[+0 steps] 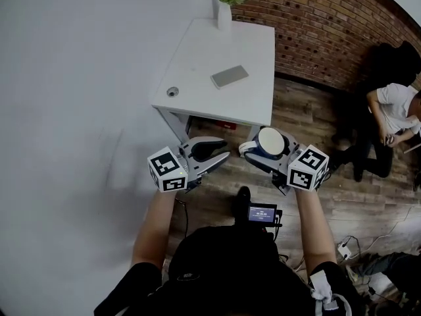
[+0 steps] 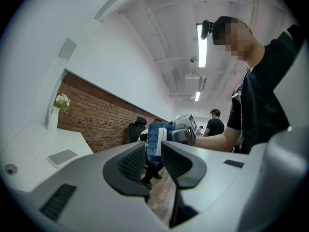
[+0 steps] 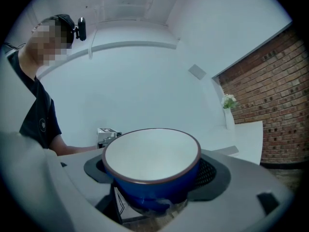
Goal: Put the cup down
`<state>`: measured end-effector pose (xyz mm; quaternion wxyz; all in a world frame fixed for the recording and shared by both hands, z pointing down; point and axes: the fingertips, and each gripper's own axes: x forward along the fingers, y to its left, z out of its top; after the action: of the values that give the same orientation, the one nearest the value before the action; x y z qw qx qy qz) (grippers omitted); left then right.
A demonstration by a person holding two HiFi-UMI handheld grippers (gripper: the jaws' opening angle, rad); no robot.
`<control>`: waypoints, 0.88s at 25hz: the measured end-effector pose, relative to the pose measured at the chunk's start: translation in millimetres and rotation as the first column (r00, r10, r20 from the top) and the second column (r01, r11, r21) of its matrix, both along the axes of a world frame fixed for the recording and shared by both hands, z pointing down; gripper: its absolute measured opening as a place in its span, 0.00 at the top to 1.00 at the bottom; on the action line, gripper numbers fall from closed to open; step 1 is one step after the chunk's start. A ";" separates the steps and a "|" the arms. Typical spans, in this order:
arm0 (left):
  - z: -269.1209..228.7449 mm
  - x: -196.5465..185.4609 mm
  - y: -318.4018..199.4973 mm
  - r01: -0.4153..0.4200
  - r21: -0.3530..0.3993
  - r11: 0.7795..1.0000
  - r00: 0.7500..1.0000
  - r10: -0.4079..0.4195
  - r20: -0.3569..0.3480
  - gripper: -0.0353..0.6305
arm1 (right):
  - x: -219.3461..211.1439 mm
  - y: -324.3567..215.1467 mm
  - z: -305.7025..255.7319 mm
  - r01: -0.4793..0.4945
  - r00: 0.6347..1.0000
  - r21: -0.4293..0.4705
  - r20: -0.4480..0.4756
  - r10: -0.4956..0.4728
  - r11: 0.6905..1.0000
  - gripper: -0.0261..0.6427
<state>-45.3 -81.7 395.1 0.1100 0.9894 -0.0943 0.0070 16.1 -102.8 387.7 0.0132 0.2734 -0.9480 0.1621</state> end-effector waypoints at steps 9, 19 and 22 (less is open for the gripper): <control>-10.7 45.5 -93.4 0.045 -0.006 0.999 0.999 -0.045 -0.001 0.80 | 41.7 -94.3 -5.7 0.050 0.999 -0.005 -0.002 -0.050 0.999 0.32; -12.4 69.5 -164.6 0.117 -0.020 0.993 0.993 -0.117 0.013 0.80 | 63.7 -170.4 -3.2 0.108 0.994 -0.001 -0.008 -0.108 0.994 0.32; -8.7 71.5 -171.5 0.116 -0.025 0.993 0.993 -0.116 0.024 0.80 | 62.4 -178.9 0.1 0.122 0.992 -0.002 -0.007 -0.122 0.993 0.32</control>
<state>26.2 -253.2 386.5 0.1219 0.9806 -0.1528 0.0132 78.5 -281.7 387.7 0.0268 0.2155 -0.9629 0.1605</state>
